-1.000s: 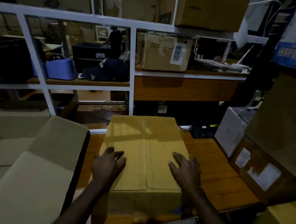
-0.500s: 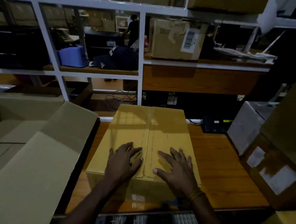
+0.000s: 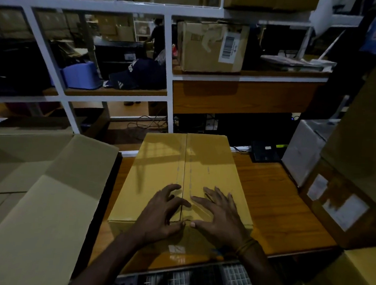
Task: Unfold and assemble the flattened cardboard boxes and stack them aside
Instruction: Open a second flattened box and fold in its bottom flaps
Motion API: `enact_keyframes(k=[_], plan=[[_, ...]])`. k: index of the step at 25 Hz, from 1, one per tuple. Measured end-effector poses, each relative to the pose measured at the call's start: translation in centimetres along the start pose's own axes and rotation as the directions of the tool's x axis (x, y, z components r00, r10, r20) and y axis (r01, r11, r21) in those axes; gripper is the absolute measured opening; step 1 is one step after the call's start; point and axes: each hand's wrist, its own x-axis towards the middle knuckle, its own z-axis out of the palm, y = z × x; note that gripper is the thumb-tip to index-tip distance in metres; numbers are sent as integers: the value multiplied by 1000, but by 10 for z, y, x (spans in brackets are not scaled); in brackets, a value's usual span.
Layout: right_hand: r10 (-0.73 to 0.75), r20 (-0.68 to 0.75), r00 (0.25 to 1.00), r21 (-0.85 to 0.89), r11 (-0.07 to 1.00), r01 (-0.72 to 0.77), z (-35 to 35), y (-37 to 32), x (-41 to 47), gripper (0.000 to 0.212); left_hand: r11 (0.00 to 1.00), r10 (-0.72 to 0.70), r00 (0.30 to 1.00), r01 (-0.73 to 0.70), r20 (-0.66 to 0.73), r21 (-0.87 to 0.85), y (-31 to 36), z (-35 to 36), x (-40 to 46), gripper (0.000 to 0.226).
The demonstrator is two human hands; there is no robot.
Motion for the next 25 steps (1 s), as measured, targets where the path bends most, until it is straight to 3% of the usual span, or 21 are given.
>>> enact_keyframes(k=[3, 5, 7, 10, 12, 15, 17, 22, 25], plan=[[-36, -95, 995, -18, 999, 35, 7, -3, -1, 60, 996, 34, 999, -36, -30, -78, 1, -8, 2, 47], [-91, -231, 969, -46, 996, 82, 12, -7, -4, 47, 988, 49, 995, -62, -90, -144, 4, -13, 3, 44], [-109, -398, 911, -12, 993, 114, 14, -18, -10, 35, 970, 48, 985, -85, -164, -227, 7, -17, 5, 37], [-79, -618, 782, 30, 992, 125, 13, -30, -18, 25, 974, 32, 963, -90, -266, -207, 9, -17, 14, 28], [-92, -685, 723, -10, 993, 117, 11, -29, -21, 24, 978, 75, 971, -116, -228, -172, 13, -9, 23, 30], [-98, -692, 716, -76, 995, 62, 6, -15, -29, 33, 982, 150, 988, -152, -27, -111, 26, 15, 38, 57], [-15, -690, 724, -46, 999, -23, 1, -5, -38, 56, 984, 159, 985, -153, 66, -87, 38, 30, 46, 74], [103, -573, 813, -80, 980, -181, -15, 17, -60, 110, 951, 210, 975, -187, 74, -246, 56, 47, 58, 82], [180, -472, 863, -178, 939, -293, -16, 29, -66, 118, 922, 264, 963, -235, 56, -306, 69, 52, 72, 87]])
